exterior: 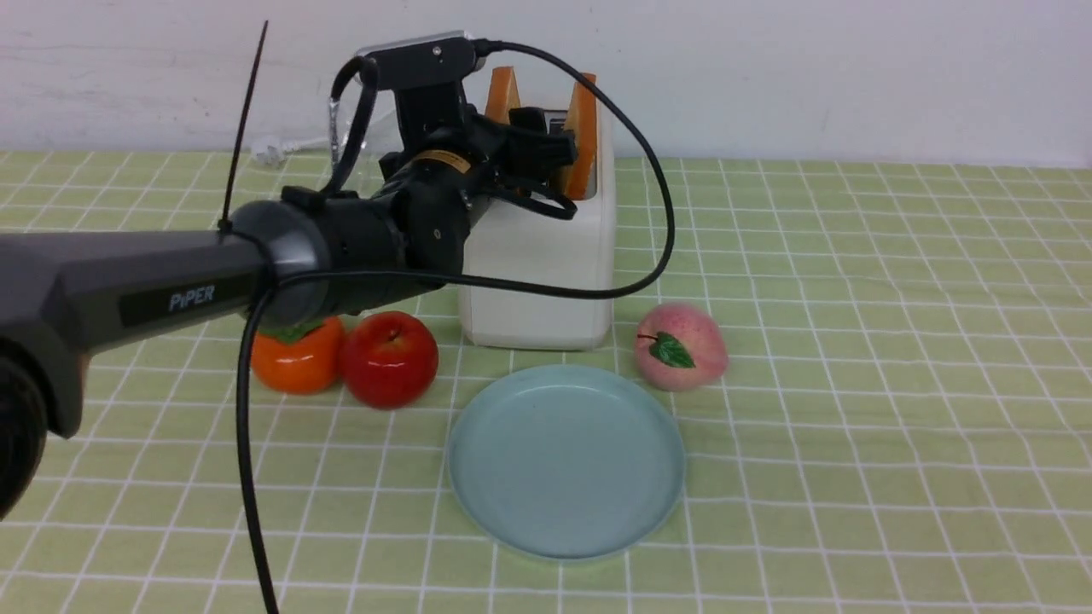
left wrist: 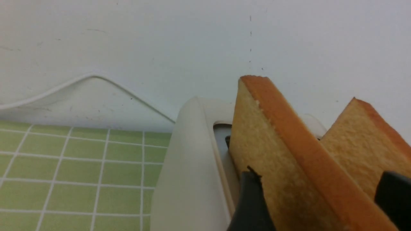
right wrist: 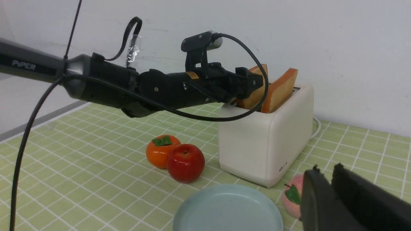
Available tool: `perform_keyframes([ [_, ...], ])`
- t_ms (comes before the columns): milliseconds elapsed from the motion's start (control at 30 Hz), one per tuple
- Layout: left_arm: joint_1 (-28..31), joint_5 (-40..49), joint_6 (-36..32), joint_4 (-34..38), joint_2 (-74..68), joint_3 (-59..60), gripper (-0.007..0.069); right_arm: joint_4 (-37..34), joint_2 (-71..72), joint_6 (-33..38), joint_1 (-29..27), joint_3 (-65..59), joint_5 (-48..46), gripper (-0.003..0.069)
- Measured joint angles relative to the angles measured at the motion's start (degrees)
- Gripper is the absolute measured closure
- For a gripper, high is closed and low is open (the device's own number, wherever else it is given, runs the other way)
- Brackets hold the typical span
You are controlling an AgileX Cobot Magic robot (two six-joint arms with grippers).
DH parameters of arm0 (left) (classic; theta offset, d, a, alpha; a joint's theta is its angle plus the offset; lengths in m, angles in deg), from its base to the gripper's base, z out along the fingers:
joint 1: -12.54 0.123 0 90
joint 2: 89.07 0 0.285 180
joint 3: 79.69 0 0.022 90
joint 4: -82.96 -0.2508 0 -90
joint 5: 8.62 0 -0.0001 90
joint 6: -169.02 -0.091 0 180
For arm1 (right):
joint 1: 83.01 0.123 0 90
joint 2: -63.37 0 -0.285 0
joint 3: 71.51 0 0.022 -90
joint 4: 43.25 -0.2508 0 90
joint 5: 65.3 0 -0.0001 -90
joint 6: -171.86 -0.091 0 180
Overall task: Take toasted bread from bread machine on green coffee tablecloth place on plate.
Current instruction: 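Reach for a toast slice standing in the toaster with the left gripper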
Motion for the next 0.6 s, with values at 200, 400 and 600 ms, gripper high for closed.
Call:
perform_keyframes([
  [200, 0.0, -1.0, -1.1, 1.0, -0.9, -0.2, 0.0269, -0.1, 0.0, 0.0, 0.0, 0.0, 0.0, 0.0583],
  [400, 0.0, -1.3, -1.2, 1.1, -1.0, -0.2, 0.0435, -0.4, 0.0, 0.0, 0.0, 0.0, 0.0, 0.0578],
  [600, 0.0, -1.3, -1.2, 1.1, -1.0, -0.2, 0.0519, -0.5, 0.0, 0.0, 0.0, 0.0, 0.0, 0.0572],
])
